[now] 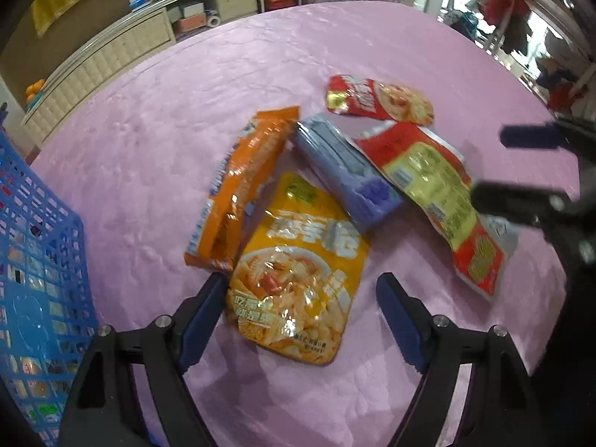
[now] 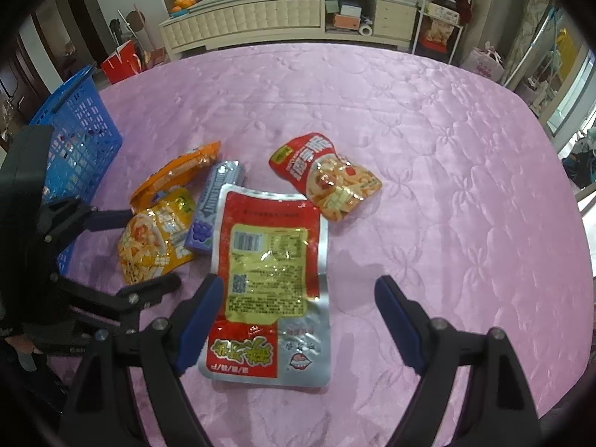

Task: Organize snacks
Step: 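Grasp the orange-yellow stick snack with the left gripper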

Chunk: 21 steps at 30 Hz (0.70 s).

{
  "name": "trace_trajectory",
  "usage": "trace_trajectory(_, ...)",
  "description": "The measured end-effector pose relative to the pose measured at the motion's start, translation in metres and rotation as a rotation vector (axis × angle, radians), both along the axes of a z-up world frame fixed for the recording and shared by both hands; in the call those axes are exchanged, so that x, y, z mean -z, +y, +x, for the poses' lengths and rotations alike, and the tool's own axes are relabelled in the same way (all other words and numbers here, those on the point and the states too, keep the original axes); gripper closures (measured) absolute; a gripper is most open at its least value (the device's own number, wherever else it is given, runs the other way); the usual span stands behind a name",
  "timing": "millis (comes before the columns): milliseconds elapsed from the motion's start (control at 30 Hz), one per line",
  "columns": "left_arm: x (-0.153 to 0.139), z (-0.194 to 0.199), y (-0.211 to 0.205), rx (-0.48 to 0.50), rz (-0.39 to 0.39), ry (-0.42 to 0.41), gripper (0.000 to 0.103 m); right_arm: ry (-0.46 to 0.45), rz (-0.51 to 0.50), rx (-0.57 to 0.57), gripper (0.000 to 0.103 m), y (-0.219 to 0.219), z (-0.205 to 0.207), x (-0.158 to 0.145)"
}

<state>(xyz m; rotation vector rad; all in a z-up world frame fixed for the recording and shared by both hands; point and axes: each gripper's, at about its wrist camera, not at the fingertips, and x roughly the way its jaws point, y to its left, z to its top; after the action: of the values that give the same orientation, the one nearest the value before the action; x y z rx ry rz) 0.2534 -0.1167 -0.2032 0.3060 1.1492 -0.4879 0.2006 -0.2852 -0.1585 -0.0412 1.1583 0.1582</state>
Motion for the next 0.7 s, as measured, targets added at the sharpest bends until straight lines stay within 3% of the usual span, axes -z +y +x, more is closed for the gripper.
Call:
trace_trajectory(233, -0.001, 0.008, -0.013, 0.02, 0.013, 0.007, 0.025, 0.031, 0.014, 0.018, 0.017, -0.002, 0.002, 0.007)
trace_trajectory(300, -0.002, 0.007, -0.016, 0.029, 0.011, 0.007, 0.035, 0.034, 0.015, 0.022, 0.017, -0.001, 0.002, 0.008)
trace_trajectory(367, -0.005, 0.003, -0.017, 0.033, -0.003, 0.002, 0.058, 0.038, 0.018, 0.023, 0.017, 0.001, 0.001, 0.009)
trace_trajectory(500, -0.009, -0.006, -0.016, 0.03, -0.025, -0.002, 0.07, 0.052, 0.02, 0.023, 0.017, 0.004, 0.0, 0.012)
trace_trajectory(567, -0.01, -0.005, -0.016, 0.014, -0.05, 0.012, 0.09, 0.065, 0.033, 0.027, 0.017, 0.004, 0.0, 0.013)
trace_trajectory(700, -0.008, -0.011, -0.007, -0.022, -0.111, 0.034, 0.092, 0.086, 0.04, 0.033, 0.017, 0.006, 0.004, 0.017)
